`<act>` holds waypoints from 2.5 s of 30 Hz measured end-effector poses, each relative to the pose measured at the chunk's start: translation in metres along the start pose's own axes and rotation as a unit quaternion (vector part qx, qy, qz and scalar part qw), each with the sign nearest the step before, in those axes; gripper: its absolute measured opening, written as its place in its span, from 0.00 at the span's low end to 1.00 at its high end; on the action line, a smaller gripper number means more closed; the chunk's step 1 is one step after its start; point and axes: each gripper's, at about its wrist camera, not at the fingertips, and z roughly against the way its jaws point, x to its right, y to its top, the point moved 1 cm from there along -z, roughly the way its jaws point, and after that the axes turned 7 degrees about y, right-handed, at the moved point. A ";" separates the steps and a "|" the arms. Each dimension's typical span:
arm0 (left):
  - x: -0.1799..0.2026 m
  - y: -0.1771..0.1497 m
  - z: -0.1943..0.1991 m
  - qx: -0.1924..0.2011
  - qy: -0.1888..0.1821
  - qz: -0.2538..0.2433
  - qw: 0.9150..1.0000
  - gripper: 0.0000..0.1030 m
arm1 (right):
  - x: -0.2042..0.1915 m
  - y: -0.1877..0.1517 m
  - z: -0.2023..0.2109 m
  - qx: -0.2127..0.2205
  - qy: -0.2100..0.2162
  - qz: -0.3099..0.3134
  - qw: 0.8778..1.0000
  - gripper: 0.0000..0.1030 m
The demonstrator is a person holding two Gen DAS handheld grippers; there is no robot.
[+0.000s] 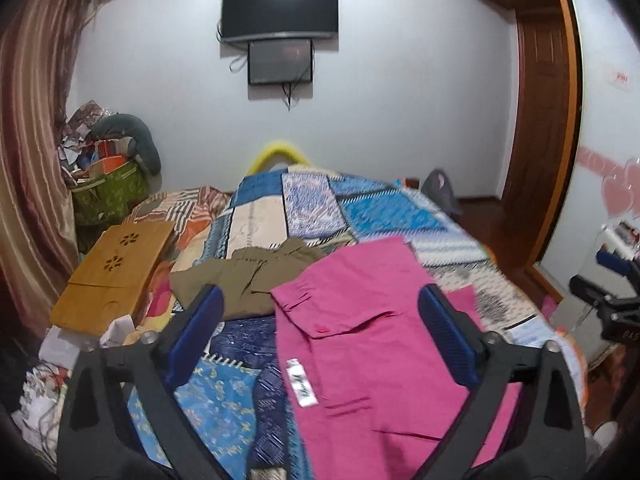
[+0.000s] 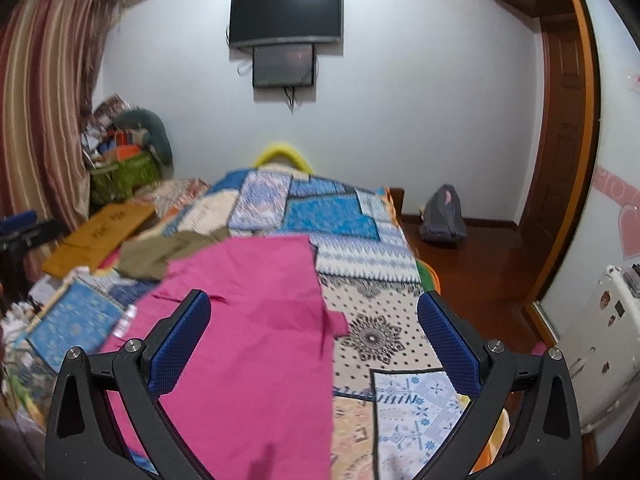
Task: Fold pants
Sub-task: 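Lower both grippers to the pink pants and grasp the waistband edge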
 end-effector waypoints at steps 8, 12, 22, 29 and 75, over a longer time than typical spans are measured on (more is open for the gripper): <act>-0.003 -0.020 -0.103 -0.115 -0.033 0.007 0.993 0.60 | 0.028 -0.019 -0.068 -0.092 0.042 -0.024 0.995 0.71; 0.012 -0.044 -0.139 -0.169 -0.052 -0.005 0.984 0.49 | 0.029 -0.040 -0.100 -0.138 0.072 -0.034 0.987 0.64; 0.038 -0.091 -0.162 -0.244 -0.109 -0.030 0.963 0.41 | 0.026 -0.063 -0.144 -0.213 0.120 -0.034 0.969 0.48; 0.035 -0.093 -0.163 -0.248 -0.107 -0.029 0.963 0.29 | 0.034 -0.068 -0.155 -0.228 0.171 -0.077 0.955 0.09; -0.053 -0.054 -0.354 -0.264 -0.056 -0.010 0.963 0.45 | 0.027 0.054 -0.343 -0.196 0.106 0.061 0.973 0.51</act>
